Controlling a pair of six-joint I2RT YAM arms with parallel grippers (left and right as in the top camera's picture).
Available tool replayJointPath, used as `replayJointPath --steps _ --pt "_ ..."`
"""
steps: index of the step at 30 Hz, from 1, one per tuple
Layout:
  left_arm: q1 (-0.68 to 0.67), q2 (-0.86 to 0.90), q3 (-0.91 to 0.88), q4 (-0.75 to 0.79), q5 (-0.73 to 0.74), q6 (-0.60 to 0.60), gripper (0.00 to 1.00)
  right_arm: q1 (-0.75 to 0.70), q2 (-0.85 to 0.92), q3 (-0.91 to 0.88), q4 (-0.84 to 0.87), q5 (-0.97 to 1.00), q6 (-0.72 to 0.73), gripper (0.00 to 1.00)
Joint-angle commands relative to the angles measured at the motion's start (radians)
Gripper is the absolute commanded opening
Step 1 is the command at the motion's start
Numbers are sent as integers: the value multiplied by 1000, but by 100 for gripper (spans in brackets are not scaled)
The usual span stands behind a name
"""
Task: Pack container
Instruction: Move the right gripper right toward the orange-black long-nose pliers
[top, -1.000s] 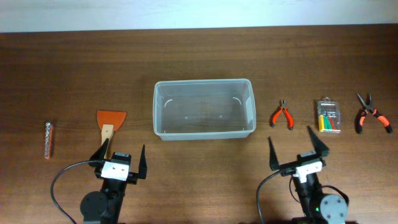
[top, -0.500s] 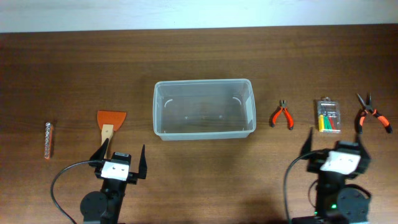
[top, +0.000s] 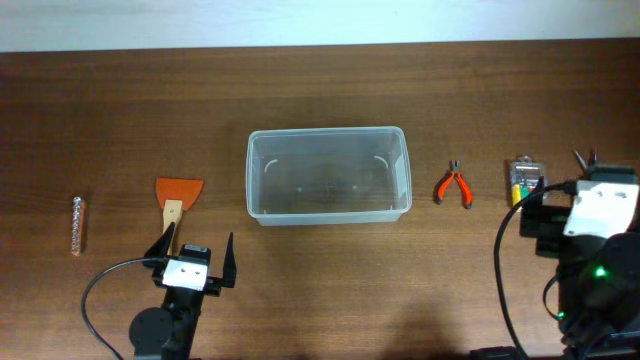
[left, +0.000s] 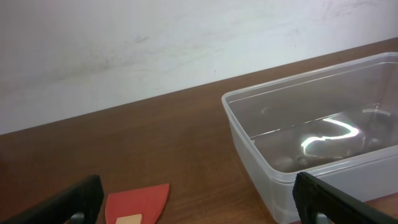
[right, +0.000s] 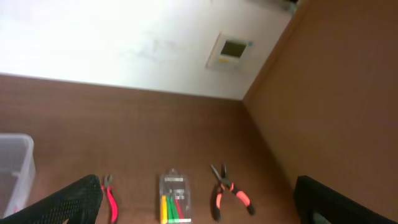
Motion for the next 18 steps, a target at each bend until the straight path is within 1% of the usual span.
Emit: replayJointPath --steps 1,3,6,8,11,13,18 --pt "-3 -6 -5 0 -4 12 99 9 10 49 3 -4 11 99" --pt "-3 -6 -5 0 -4 12 99 8 14 58 2 53 17 99" --pt "-3 -6 -5 0 -4 12 99 8 37 83 -31 237 142 99" --pt "-3 -6 -5 0 -4 12 99 7 68 126 -97 277 209 99" --pt "-3 -6 -5 0 -4 12 99 -21 148 236 -229 263 304 99" --pt "-3 -6 -5 0 -4 12 99 -55 208 313 -307 233 319 99" --pt "-3 -6 -5 0 -4 12 99 -230 413 571 -513 13 318 99"
